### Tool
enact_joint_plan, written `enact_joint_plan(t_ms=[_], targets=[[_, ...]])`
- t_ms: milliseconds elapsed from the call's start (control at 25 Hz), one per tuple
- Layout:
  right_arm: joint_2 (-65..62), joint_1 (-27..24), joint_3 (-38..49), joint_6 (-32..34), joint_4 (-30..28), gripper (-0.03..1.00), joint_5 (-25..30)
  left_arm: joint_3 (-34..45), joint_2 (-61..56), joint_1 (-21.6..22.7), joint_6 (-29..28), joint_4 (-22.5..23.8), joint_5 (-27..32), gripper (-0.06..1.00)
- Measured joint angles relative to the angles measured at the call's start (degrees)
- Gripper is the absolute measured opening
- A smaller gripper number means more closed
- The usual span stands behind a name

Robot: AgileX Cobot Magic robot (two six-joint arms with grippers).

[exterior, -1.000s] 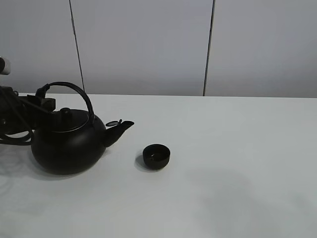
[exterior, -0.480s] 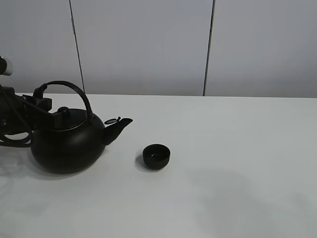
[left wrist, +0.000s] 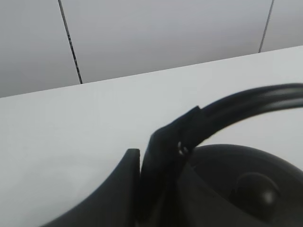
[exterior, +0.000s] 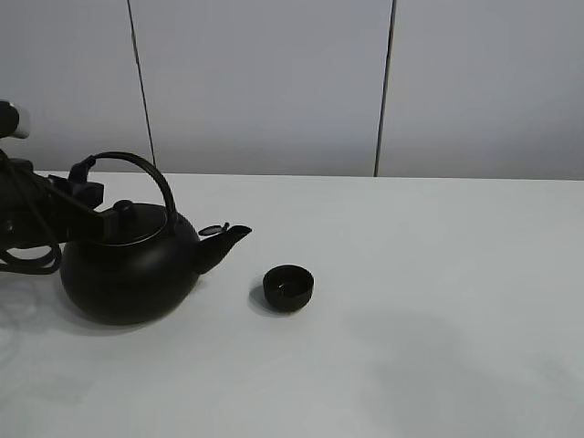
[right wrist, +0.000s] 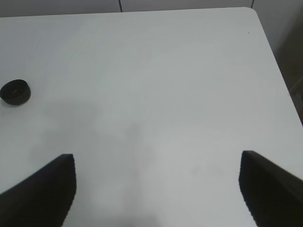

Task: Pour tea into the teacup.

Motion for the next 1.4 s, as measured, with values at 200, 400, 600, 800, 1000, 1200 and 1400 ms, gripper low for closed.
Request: enact_joint_plan(t_ms=[200, 400, 600, 800, 1000, 1200, 1400], targets=[[0.0, 0.0, 0.0, 0.0, -0.06, 0.64, 0.0, 0.17, -1.25, 0.0, 0.0, 2.62, 1.71, 0.12], [0.0, 0.0, 0.0, 0.0, -0.06, 0.64, 0.0, 0.41, -2.07, 0.0, 0.0, 3.66, 2.93, 0.12], [0.0, 0.0, 0.0, 0.0, -0.06, 0.64, 0.0, 0.16, -2.07, 0.0, 0.0, 3.78, 3.17, 0.12], [0.0, 0.0, 0.0, 0.0, -0.06, 0.64, 0.0, -2.24, -2.07, 0.0, 0.0, 4.43, 3.45, 0.12], [0.0, 0.0, 0.0, 0.0, -0.06, 0.64, 0.0, -4.64, -2.07, -0.09, 0.0, 4.95, 3.45, 0.12], [0.0, 0.0, 0.0, 0.0, 0.0, 0.64, -0.07, -5.62, -2.07, -0.09, 0.0, 6.75, 3.4, 0.12], [0.0, 0.0, 0.0, 0.0, 0.0, 0.64, -0.07, -5.62, -2.07, -0.09, 0.0, 7.6, 3.46, 0.12]])
